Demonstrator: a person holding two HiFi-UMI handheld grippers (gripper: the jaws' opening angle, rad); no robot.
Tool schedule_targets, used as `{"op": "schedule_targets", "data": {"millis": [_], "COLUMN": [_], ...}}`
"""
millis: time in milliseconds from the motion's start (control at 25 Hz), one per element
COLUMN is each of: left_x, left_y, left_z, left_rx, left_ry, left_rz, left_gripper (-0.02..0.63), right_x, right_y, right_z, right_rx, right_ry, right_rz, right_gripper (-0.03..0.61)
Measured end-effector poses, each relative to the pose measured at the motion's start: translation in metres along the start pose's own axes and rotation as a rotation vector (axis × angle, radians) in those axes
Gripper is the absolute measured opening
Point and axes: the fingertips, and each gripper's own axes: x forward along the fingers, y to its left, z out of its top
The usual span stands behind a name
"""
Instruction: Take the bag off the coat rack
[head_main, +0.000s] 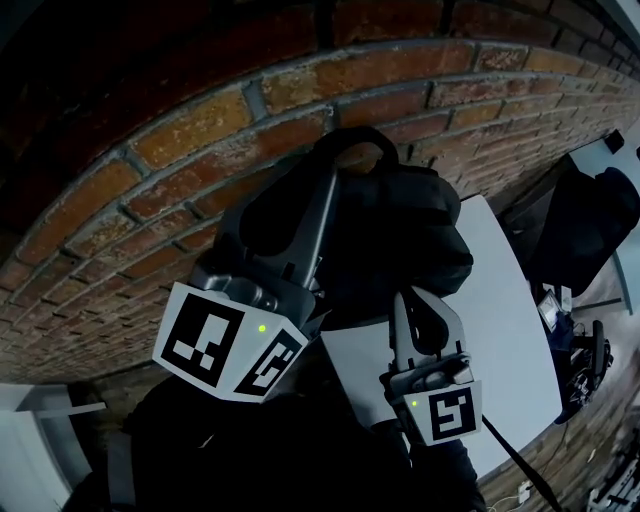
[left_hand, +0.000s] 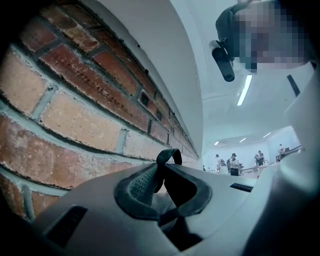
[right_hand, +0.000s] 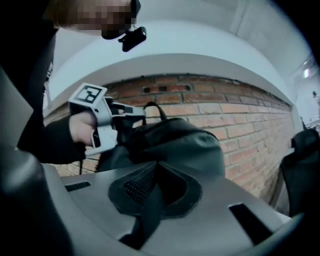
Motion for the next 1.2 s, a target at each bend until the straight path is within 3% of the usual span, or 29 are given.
{"op": "schedule_targets", "data": {"millis": [80,160,440,600,880,960,1200], "left_x": [0.001,0.003,0.013,0.013,-0.009,-0.019,-0.044], "left_y": [0.001,0.000,0.009,0.007,-0.001,-0.011,-0.019], "left_z": [0.000,-0.001,-0.004,-0.004,-0.001,0.007,0.007], "left_rx": [0.002,0.003,-0.005,0.002,0.046,0.088,0.123], "left_ry": [-0.001,0.001,0.021,0.044,0.049,0.022,0.008], "left_rz": [0.004,0.004,0.034,0.009,-0.043,-0.061,-0.026], "left_gripper": [0.044,0.044,0.044,0.054,0.080,0.117,0.130], "right_x": [0.007,0.019,0.070,0.087,0.093,0.093,0.088], "right_y": [-0.026,-0.047,-0.070,-0.071,-0.063,-0.064,-0.065], "right_z": [-0.010,-0.004,0.008,0.009,0.008,0.006,0.009], "right_rx": [0.025,0.010,-0.037,-0.044,-0.069,-0.069,-0.060], "right_ry": [0.002,-0.028,-0.073,-0.078,-0.088,-0.080,-0.096], "right_rz": [-0.079,-0.105,-0.063,-0.046,-0.016,-0.018,-0.030], "right_gripper": [0.014,0.011,0.008,0.008,0.008,0.008,0.009]}}
